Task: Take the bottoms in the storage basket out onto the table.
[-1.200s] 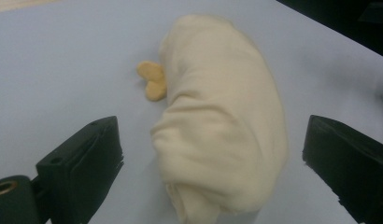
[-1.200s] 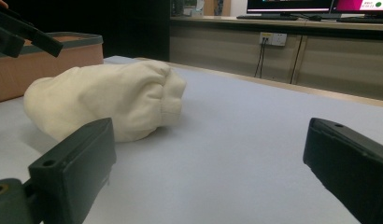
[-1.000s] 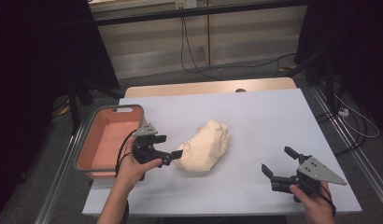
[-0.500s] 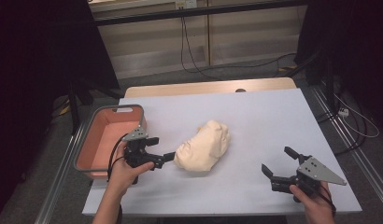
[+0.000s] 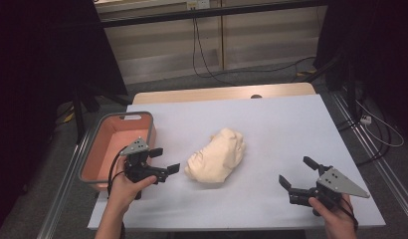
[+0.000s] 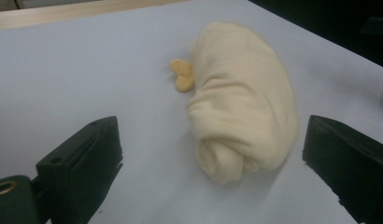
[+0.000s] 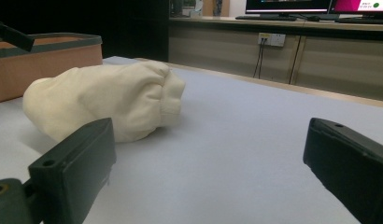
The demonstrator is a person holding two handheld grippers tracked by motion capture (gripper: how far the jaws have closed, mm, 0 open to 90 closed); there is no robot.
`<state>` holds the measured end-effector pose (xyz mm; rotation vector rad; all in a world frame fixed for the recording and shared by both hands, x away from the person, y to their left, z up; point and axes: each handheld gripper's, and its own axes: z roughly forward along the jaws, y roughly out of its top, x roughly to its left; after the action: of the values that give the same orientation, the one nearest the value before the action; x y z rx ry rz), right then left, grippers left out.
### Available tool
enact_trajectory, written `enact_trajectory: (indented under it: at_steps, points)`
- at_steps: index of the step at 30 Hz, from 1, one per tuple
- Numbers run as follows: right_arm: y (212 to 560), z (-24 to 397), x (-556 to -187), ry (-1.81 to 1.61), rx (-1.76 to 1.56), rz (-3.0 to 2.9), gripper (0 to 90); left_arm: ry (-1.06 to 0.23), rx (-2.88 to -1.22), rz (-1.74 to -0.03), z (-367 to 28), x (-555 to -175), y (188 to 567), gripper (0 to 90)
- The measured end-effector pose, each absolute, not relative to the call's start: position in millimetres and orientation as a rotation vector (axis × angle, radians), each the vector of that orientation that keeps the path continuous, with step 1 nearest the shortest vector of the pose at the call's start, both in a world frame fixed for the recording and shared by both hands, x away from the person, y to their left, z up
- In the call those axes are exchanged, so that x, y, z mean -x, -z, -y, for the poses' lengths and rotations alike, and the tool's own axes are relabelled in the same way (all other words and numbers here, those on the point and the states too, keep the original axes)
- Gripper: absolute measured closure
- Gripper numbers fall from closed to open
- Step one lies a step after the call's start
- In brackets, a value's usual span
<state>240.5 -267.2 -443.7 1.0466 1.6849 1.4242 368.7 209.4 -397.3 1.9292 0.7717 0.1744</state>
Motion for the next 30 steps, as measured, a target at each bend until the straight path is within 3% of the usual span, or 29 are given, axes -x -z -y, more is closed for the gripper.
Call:
enact_trajectory:
  at_steps: [30]
  points:
    - [443.5,267.1,-240.3,-1.428,-1.046,-1.691,2.2,-0.252,-1.891,-0.746,-229.4,-357.6,399.1,4.7]
